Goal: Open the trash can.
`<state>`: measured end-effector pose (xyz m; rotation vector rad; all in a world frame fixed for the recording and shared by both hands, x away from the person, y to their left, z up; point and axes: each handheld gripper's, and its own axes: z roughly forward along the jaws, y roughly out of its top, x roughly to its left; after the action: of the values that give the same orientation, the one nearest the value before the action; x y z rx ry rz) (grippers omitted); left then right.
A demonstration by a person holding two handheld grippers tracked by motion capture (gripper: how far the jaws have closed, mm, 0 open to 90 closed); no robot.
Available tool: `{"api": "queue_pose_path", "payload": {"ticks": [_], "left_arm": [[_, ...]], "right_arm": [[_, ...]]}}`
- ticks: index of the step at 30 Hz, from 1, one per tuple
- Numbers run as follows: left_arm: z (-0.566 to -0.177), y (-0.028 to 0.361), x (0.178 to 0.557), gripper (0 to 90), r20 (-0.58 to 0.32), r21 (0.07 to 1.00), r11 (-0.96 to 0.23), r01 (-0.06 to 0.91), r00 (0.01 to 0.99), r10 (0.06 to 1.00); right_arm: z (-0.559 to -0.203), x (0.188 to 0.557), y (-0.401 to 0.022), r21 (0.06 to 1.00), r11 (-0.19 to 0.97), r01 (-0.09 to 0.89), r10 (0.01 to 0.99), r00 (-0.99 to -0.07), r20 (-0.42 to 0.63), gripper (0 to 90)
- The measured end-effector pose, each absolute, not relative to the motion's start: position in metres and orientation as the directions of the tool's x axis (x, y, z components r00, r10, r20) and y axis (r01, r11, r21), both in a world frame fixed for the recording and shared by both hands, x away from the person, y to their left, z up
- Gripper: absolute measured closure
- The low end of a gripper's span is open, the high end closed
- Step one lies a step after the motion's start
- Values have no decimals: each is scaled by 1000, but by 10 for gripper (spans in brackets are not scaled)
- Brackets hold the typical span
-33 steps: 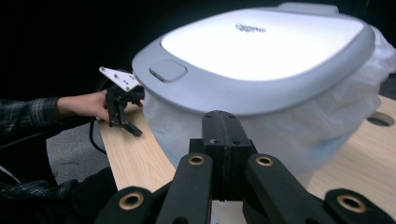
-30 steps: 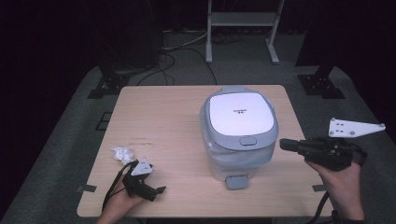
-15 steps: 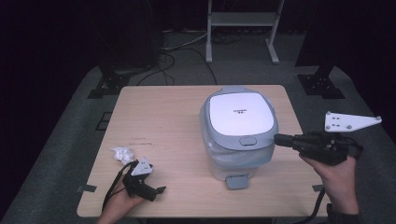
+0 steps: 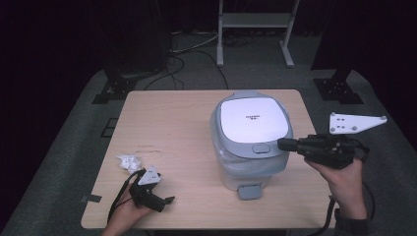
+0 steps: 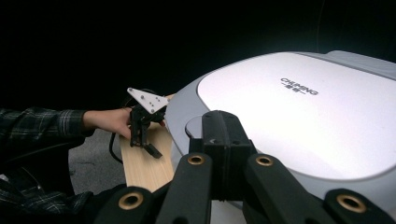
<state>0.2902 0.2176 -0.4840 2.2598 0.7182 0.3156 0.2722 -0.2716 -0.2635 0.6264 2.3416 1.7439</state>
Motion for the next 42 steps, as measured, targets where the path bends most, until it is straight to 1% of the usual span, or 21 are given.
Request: {"api": "queue_pose_path", "payload": {"ticks": [22,35,42], "left_arm": [[-484,218,290,0,12,712,-576,401,814,581],[-484,218,290,0,12,712,-576,401,814,581],[-484,218,290,0,12,712,-576,401,814,581]], "right_arm": [[-267,285,-242,928,282,243,389,-913,121,900],[-270,286,-235,919,301,255,394,-911,124,900],[-271,284,-234,918,312,245,402,-910,106,900]]}}
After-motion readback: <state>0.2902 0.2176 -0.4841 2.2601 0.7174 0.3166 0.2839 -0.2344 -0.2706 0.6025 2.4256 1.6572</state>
